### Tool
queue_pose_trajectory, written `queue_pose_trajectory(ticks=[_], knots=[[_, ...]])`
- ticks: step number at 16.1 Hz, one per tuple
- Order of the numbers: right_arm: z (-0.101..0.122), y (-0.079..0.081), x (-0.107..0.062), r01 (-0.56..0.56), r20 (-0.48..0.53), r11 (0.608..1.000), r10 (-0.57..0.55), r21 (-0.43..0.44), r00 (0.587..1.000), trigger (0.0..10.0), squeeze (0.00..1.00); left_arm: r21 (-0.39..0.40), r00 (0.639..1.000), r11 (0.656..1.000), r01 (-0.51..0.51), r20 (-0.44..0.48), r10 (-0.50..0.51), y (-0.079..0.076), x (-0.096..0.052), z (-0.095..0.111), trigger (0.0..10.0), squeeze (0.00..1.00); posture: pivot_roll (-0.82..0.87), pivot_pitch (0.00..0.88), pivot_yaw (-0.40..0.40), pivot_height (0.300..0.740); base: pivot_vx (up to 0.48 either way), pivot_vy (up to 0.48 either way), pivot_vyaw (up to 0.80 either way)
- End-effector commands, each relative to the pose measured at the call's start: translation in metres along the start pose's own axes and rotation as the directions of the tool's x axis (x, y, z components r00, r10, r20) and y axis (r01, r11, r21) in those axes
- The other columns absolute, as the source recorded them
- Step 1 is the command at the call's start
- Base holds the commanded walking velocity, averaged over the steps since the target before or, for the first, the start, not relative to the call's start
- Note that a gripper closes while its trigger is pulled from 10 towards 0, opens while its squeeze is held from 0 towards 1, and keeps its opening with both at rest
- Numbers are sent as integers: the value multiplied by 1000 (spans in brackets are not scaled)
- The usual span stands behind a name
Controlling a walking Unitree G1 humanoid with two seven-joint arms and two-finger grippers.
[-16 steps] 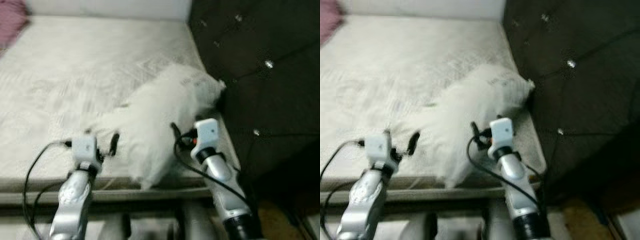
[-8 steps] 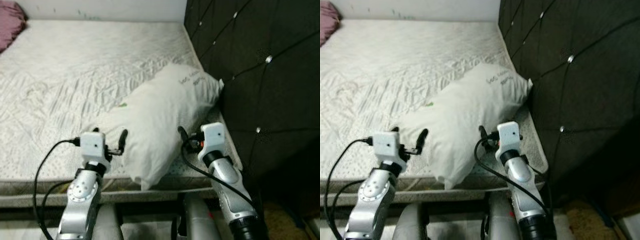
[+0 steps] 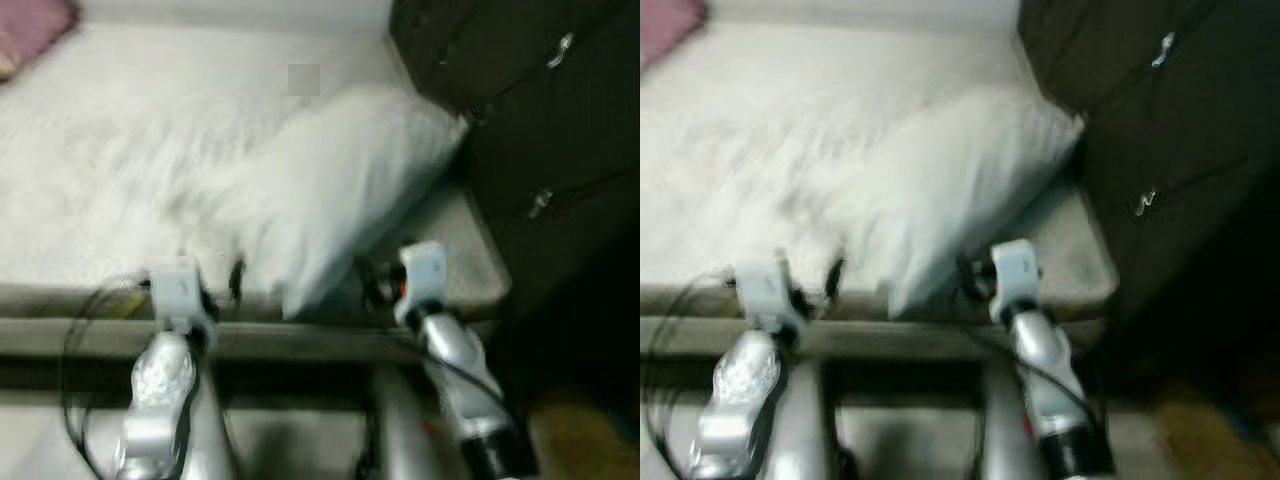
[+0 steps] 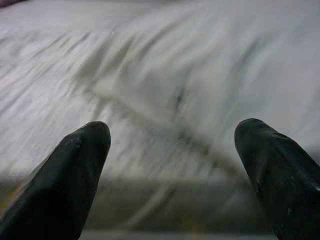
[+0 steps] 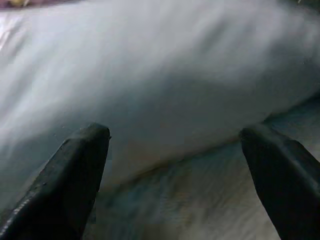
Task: Clean up the room
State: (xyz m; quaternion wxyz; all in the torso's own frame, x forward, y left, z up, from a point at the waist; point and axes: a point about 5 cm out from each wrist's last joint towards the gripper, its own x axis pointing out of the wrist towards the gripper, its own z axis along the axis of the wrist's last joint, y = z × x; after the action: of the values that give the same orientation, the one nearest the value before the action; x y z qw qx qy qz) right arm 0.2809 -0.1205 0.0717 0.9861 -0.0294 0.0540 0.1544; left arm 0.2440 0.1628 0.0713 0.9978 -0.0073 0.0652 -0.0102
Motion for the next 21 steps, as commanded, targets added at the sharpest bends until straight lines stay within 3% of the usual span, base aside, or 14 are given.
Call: queue_pose_trajectory(ticks=[1, 6, 7, 11, 12, 13, 15, 18, 21], knots=[[3, 6, 5, -49, -7, 999, 49, 4, 999, 10000, 0, 35, 998, 998, -59, 37, 58, 9, 4, 11, 10000, 0, -14, 43, -37, 510, 0, 0, 0], [5, 24, 15, -223, -15, 975, 223, 11, 975, 10000, 0, 83, 983, 980, -182, -14, 184, 32, -11, 3, 10000, 0, 37, 61, -49, 495, 0, 0, 0], [3, 31, 16, -340, -48, 941, 339, 6, 939, 10000, 0, 95, 979, 976, -197, -25, 200, 36, -18, 2, 10000, 0, 50, 68, -52, 480, 0, 0, 0], [9, 34, 15, -491, -75, 871, 491, 22, 868, 10000, 0, 92, 969, 970, -225, -80, 232, 44, -33, -5, 10000, 0, 75, 86, -57, 480, 0, 0, 0], [13, 38, 14, -555, -84, 831, 555, 32, 827, 10000, 0, 106, 964, 966, -235, -103, 246, 50, -42, -8, 10000, 0, 87, 89, -56, 480, 0, 0, 0], [14, 41, 13, -580, -84, 814, 581, 37, 809, 10000, 0, 120, 962, 964, -235, -111, 249, 52, -46, -9, 10000, 0, 89, 90, -55, 480, 0, 0, 0], [24, 51, 17, -619, -47, 783, 622, 66, 782, 10000, 0, 149, 944, 951, -273, -151, 294, 63, -68, -17, 10000, 0, 105, 94, -53, 480, 0, 0, 0], [35, 64, 23, -650, 15, 750, 653, 120, 757, 10000, 0, 157, 938, 944, -289, -149, 312, 66, -73, -15, 10000, 0, 135, 93, -53, 470, 0, 0, 0], [37, 77, 30, -645, 23, 751, 649, 138, 760, 10000, 0, 161, 940, 945, -286, -143, 309, 66, -72, -13, 10000, 0, 149, 90, -53, 461, 0, 0, 0]])
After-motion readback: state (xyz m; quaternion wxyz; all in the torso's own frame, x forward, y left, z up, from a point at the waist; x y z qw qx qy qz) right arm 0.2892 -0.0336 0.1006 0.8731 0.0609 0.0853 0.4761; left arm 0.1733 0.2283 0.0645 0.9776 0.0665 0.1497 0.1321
